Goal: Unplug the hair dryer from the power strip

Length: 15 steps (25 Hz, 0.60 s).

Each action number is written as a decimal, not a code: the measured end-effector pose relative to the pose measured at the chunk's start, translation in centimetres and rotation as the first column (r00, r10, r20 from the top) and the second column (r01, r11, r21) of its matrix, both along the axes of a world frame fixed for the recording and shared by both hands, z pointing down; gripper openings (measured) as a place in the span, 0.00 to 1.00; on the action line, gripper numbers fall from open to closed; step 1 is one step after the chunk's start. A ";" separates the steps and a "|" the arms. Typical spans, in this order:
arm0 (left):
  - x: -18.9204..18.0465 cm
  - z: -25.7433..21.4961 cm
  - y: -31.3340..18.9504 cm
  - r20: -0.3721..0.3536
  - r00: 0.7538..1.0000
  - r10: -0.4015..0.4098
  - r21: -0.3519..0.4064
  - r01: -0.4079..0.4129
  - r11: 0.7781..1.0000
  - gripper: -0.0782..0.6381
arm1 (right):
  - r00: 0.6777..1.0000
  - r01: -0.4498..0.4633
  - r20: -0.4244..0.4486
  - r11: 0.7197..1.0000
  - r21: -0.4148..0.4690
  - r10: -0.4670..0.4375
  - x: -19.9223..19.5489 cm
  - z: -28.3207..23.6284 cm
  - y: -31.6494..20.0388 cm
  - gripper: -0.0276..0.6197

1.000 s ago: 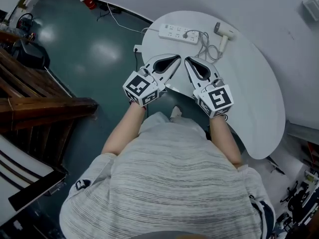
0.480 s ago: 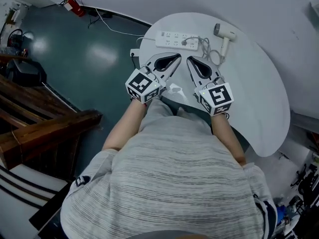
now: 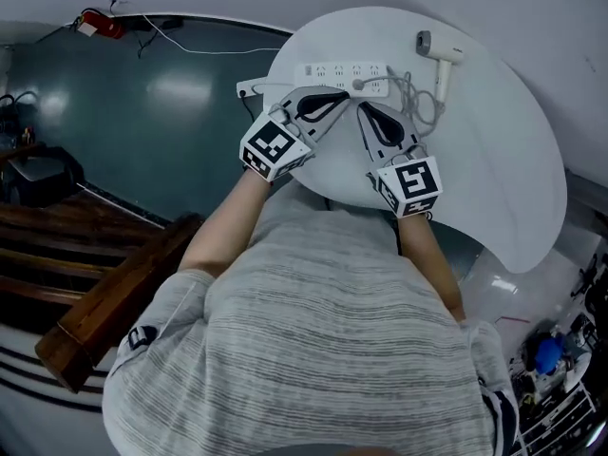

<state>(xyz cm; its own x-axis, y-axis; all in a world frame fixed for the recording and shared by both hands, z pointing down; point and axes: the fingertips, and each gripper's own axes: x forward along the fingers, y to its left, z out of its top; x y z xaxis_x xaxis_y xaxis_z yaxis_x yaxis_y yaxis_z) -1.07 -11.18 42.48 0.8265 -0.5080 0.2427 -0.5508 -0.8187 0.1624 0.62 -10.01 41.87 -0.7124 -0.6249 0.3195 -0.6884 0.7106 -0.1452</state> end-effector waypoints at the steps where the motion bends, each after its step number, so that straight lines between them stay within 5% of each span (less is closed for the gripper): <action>1: -0.1 0.3 -0.6 0.006 1.000 0.024 -0.006 -0.024 1.000 0.12 | 1.000 -0.014 -0.005 1.000 -0.011 0.014 -0.3 0.4 -0.4 0.09; 9: -1.0 3.1 -3.2 0.098 0.985 0.140 -0.007 -0.140 0.990 0.13 | 0.991 -0.122 -0.060 0.990 -0.075 0.118 -0.6 3.6 -3.2 0.09; 15: -1.0 6.0 -4.4 0.227 0.946 0.233 -0.015 -0.236 0.972 0.43 | 0.981 -0.176 -0.104 0.975 -0.132 0.163 -0.2 6.2 -3.8 0.09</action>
<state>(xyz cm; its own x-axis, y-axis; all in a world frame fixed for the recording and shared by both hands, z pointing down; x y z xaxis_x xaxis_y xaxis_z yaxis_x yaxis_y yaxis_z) -2.05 -15.54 48.48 0.8470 -0.3108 0.4312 -0.3644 -0.9301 0.0454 0.38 -13.78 48.08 -0.5633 -0.6784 0.4716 -0.8122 0.5595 -0.1653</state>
